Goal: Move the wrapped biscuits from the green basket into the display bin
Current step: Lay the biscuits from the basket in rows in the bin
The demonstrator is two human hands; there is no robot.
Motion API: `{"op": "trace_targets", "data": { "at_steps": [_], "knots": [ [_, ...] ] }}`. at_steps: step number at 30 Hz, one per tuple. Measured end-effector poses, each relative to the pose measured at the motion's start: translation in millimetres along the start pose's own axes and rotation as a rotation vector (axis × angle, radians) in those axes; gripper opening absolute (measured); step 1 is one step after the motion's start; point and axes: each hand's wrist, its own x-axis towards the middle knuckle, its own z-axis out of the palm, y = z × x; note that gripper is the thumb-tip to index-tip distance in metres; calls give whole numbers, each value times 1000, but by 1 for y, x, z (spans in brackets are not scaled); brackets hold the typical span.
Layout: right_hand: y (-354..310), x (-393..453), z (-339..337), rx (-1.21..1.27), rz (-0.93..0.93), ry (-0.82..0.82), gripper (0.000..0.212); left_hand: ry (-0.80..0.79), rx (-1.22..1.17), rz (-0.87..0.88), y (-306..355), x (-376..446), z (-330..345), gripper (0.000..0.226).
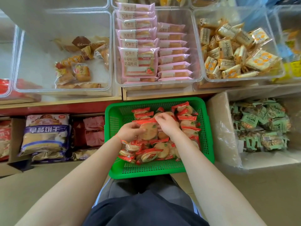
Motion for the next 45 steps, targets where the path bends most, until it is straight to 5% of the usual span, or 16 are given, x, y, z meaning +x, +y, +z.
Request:
{"op": "trace_targets", "data": {
  "at_steps": [3, 6, 10, 13, 20, 27, 34, 41, 45],
  "knots": [
    [17, 2, 7, -141, 94, 53, 24, 74, -85, -48, -10, -1, -2, 16],
    [35, -5, 12, -527, 160, -85, 36, 46, -170, -95, -19, -4, -4, 13],
    [52, -12, 22, -773, 193, -171, 45, -8, -616, -120, -23, -7, -5, 24],
    [55, -13, 25, -741, 200, -114, 29, -80, -898, -121, -19, -11, -7, 33],
    [6, -29, 14, -603, -6, 144, 8, -301, -908, -139, -10, -23, -24, 25],
    [-67, -54, 0, -249, -143, -12, 14, -395, -1055, -90, 4, -44, -58, 74],
    [-105, -65, 23, -36, -115, -137, 15, -165, -790, 43, 14, -65, -98, 44],
    [-137, -79, 100, 284, -66, -259, 31, -281, -644, 41, 8, -87, -127, 47],
    [-149, -83, 151, 60, -165, -251, 15, -305, -796, 40, -12, -93, -181, 40]
  ]
}}
